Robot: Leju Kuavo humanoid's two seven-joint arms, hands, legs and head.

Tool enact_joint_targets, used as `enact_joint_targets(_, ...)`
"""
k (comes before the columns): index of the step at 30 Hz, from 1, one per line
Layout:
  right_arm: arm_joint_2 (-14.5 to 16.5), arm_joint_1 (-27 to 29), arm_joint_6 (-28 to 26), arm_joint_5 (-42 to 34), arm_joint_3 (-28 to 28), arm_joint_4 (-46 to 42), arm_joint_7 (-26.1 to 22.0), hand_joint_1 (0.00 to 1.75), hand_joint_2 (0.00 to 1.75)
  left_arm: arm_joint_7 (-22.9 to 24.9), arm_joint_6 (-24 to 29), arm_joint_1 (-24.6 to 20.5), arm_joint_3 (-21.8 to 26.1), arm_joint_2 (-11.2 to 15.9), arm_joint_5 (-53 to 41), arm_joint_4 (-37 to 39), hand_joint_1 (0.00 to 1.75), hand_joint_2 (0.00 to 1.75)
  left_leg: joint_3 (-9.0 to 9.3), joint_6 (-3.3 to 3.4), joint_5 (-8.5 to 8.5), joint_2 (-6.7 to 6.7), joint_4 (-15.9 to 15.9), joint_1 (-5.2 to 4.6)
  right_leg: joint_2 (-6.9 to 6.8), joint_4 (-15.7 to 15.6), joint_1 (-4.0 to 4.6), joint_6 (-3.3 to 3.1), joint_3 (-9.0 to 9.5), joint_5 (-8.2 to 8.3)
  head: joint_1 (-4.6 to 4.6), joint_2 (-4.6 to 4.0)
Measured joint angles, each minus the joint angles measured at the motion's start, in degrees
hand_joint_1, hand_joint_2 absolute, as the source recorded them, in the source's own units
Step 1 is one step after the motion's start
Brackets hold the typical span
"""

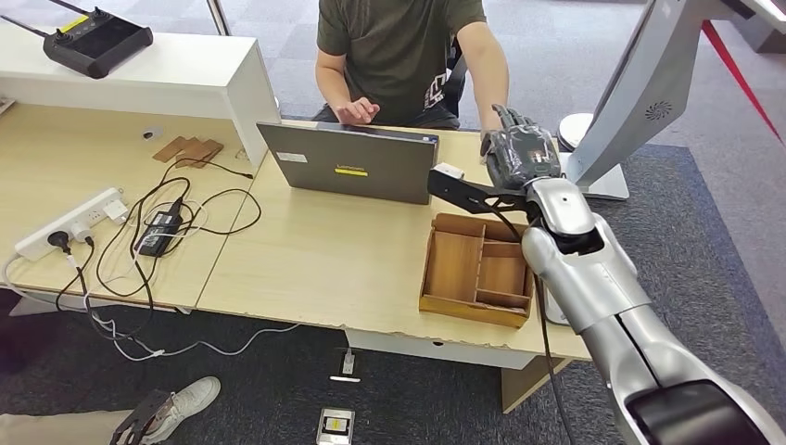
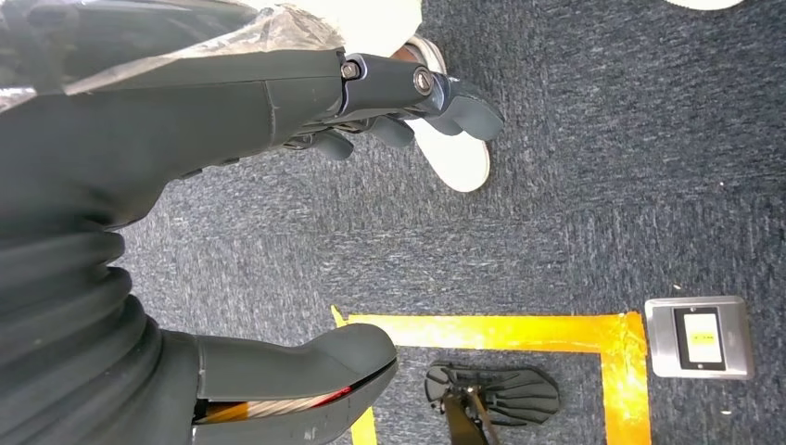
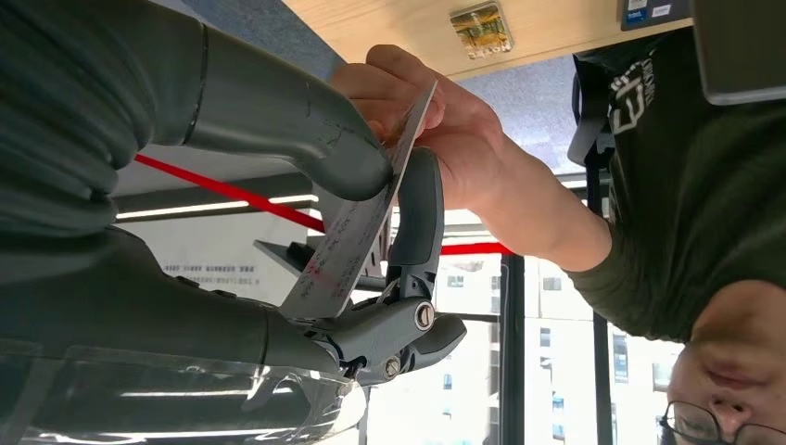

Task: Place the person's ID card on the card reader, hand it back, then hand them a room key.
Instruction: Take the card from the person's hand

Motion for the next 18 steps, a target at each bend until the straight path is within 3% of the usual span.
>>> enact_joint_targets(9,-2.27,1.8,-0.08,-1.26,-2.36,-1.15,0.53,1.75,1.75,-0.78,0.01,0.5,0.0,0.31,0.41,0.0,0.0,1.75,-0.02,0.0,0.0,0.0,0.03,0.0,0.0,0.0,0.0,0.0,0.0,0.01,-0.01,0.0)
enact_joint_targets(18,-6.88,5.26,-3.13,-10.07,-6.72,-6.22,0.58,1.75,1.75,-2.07,0.1,2.41,0.1,1.02,1.48,0.0,0.0,1.75,0.0,0.0,0.0,0.0,0.04,0.02,0.01,-0.04,0.0,0.0,0.0,0.0,0.01,0.01)
